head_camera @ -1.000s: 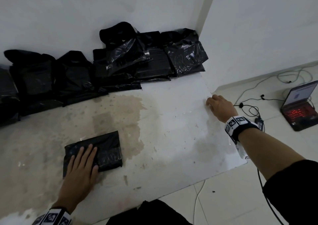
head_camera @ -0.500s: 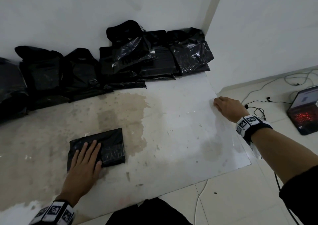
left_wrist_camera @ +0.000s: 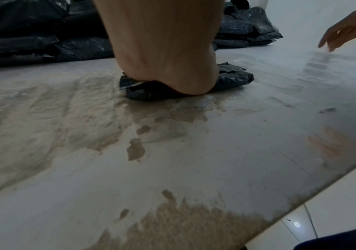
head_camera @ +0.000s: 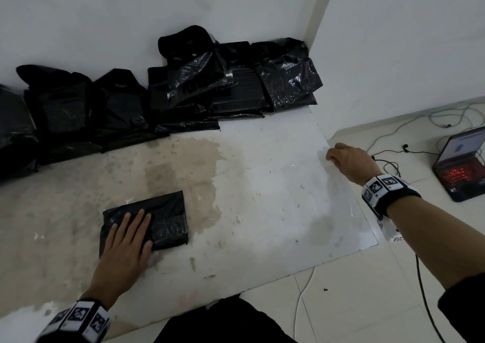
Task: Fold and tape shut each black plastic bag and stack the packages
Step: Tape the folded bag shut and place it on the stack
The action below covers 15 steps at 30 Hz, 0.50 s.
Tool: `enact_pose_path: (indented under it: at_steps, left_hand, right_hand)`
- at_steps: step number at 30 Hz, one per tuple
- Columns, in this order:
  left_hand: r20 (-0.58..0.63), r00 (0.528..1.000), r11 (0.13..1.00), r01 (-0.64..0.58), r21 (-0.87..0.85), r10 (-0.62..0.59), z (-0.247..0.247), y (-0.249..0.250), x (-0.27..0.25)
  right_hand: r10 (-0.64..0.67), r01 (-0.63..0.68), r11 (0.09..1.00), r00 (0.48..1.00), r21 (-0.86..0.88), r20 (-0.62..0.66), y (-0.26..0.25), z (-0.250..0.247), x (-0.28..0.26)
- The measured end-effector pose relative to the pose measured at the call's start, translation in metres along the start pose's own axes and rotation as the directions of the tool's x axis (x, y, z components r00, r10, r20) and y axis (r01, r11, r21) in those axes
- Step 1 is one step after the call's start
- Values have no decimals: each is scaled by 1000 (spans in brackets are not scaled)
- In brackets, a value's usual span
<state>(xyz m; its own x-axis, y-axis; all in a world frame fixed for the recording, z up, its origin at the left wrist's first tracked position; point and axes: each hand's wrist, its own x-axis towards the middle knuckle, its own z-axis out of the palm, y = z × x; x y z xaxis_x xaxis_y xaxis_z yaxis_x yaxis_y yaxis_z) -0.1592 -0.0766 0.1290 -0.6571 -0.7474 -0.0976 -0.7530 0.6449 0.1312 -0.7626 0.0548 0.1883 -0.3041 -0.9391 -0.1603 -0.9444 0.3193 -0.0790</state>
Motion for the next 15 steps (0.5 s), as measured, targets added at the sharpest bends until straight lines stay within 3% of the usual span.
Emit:
enact_pose_path:
  at_steps: [11,15]
  left_hand:
    - [-16,996,996,-91,-23,91,2,1,-4]
    - [1,995,995,-97,-33,97,2,1,-7]
  right_hand:
    - [26,-27,983,1000,182,8,8,-43,-51]
    - [-2,-1,984,1000,176,19,1,-63,-61]
